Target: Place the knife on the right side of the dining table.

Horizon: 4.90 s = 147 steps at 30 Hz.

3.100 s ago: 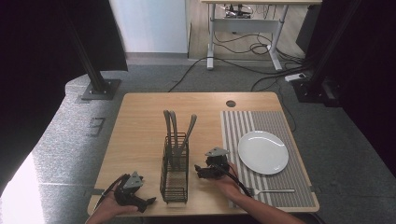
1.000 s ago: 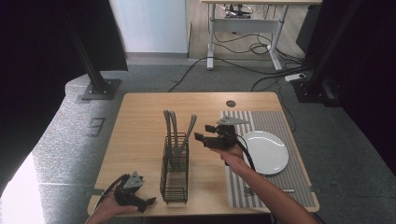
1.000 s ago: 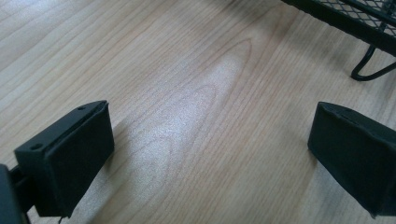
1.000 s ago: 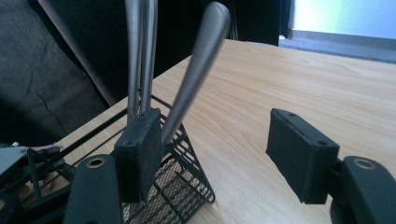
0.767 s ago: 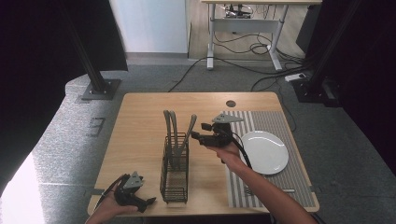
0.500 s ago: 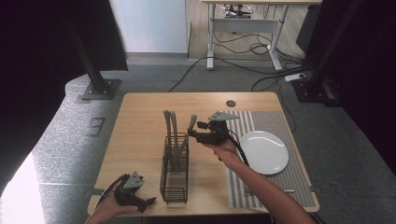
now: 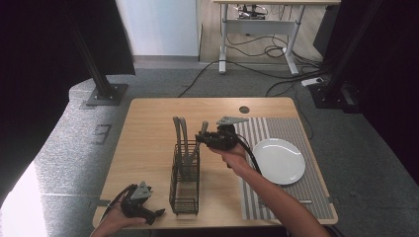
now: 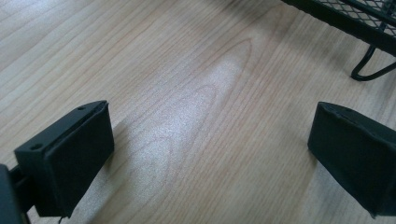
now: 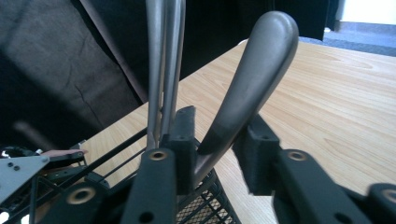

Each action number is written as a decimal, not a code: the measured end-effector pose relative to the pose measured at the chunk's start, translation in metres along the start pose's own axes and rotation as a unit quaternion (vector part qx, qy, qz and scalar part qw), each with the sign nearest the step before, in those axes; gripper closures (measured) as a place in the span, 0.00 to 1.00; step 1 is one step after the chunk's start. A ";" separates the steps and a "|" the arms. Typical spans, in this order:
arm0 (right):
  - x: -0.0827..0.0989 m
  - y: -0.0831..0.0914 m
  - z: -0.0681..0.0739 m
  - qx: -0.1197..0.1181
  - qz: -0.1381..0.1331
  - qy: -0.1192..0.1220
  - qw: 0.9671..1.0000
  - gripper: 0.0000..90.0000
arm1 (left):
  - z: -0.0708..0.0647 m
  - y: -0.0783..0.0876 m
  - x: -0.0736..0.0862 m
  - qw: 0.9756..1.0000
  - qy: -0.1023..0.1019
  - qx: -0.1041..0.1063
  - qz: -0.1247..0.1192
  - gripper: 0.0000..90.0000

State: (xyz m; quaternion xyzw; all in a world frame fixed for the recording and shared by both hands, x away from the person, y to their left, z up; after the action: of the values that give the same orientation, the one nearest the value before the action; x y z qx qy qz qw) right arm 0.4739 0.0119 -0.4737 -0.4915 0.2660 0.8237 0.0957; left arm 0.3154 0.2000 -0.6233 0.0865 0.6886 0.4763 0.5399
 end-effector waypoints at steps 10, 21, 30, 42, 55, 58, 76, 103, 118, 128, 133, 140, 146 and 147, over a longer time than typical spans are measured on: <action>-0.003 0.004 0.010 -0.054 -0.019 -0.051 0.997 0.89 | 0.000 0.000 0.000 1.000 0.000 0.000 0.000 0.00; -0.018 0.024 0.027 -0.064 -0.053 -0.043 0.996 0.92 | 0.000 0.000 0.000 1.000 0.001 0.000 0.000 0.00; -0.048 0.062 0.034 -0.050 -0.105 -0.004 0.993 0.92 | 0.000 0.000 0.000 1.000 0.001 0.000 0.000 0.00; -0.079 0.114 0.034 -0.044 -0.165 0.002 0.985 0.92 | 0.000 0.000 0.000 1.000 0.001 0.000 0.000 0.00; -0.083 0.138 0.007 -0.017 -0.198 -0.009 0.980 0.92 | 0.000 0.000 0.000 1.000 0.001 0.000 0.000 0.00; -0.077 0.134 -0.001 -0.007 -0.197 -0.014 0.980 0.92 | 0.000 0.000 0.000 1.000 0.001 0.000 0.000 0.00; -0.062 0.112 -0.039 0.040 -0.182 -0.033 0.982 0.92 | 0.000 0.000 0.000 1.000 0.001 0.000 0.000 0.00; -0.048 0.106 -0.096 0.094 -0.178 -0.059 0.978 0.92 | 0.000 0.000 0.000 1.000 0.001 0.000 0.000 0.00; -0.049 0.113 -0.112 0.112 -0.185 -0.065 0.974 0.92 | 0.000 0.000 0.000 1.000 0.001 0.000 0.000 0.00; -0.052 0.121 -0.126 0.130 -0.195 -0.071 0.969 0.92 | 0.000 0.000 0.000 1.000 0.001 0.000 0.000 0.00; -0.052 0.124 -0.133 0.147 -0.195 -0.068 0.967 0.92 | 0.000 0.000 0.000 1.000 0.001 0.000 0.000 0.00; -0.054 0.127 -0.152 0.174 -0.196 -0.067 0.963 0.92 | 0.000 0.000 0.000 1.000 0.001 0.000 0.000 0.00; -0.050 0.123 -0.173 0.193 -0.197 -0.078 0.958 0.92 | 0.000 0.000 0.000 1.000 0.001 0.000 0.000 0.00; -0.049 0.123 -0.179 0.199 -0.199 -0.083 0.956 0.92 | 0.000 0.000 0.000 1.000 0.001 0.000 0.000 0.00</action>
State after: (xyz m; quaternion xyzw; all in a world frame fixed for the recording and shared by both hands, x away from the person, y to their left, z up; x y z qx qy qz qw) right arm 0.5829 -0.1816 -0.4566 -0.4357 0.3123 0.7563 0.3749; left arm 0.3154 0.1999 -0.6234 0.0856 0.6891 0.4764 0.5393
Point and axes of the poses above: each handheld gripper's, and its own axes: y roughly backward along the jaws, x roughly out of its underside, z roughly to its left, the point moved 10 cm from there along -y, roughly forward along the jaws, and after that the axes turned 4 degrees about -y, right-handed, at the moved point
